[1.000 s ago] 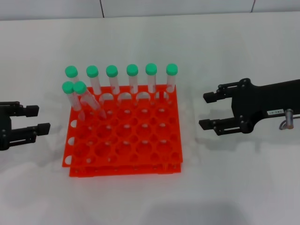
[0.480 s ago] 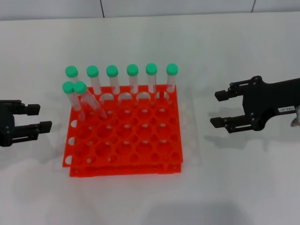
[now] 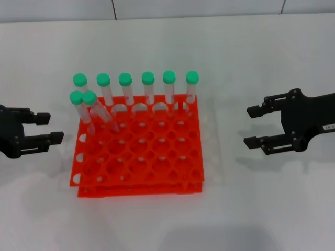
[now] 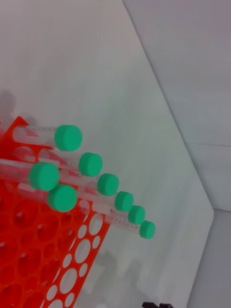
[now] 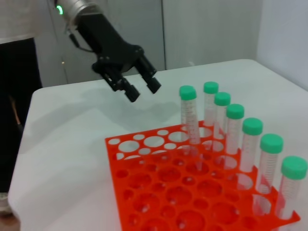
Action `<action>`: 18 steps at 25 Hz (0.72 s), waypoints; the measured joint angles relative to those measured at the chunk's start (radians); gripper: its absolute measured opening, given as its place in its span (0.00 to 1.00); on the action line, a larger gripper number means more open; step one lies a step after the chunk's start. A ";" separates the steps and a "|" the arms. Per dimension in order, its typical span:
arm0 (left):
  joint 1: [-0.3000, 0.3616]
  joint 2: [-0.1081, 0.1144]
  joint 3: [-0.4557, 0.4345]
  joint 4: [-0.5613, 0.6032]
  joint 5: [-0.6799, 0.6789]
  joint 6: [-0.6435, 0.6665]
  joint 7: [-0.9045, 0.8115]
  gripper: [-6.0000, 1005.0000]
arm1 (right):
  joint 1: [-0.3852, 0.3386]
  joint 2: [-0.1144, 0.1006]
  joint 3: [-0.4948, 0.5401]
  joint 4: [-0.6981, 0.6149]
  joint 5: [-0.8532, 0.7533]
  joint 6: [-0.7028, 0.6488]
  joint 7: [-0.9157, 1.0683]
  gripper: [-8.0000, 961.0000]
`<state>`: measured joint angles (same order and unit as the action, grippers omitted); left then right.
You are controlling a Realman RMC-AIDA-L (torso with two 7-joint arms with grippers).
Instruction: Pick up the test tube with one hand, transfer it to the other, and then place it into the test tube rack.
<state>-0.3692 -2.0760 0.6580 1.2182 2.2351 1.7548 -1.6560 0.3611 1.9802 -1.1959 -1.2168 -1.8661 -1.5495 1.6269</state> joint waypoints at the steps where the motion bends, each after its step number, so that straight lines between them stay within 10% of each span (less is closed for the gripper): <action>1: -0.004 0.000 0.000 0.000 -0.001 -0.001 0.000 0.56 | -0.002 0.001 0.009 0.003 -0.001 -0.008 -0.010 0.69; 18: -0.028 -0.001 0.066 -0.018 -0.002 -0.037 0.006 0.56 | -0.033 0.006 0.058 0.020 0.002 -0.051 -0.072 0.69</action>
<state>-0.3969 -2.0770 0.7238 1.2001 2.2329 1.7176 -1.6505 0.3280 1.9866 -1.1375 -1.1967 -1.8645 -1.6001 1.5554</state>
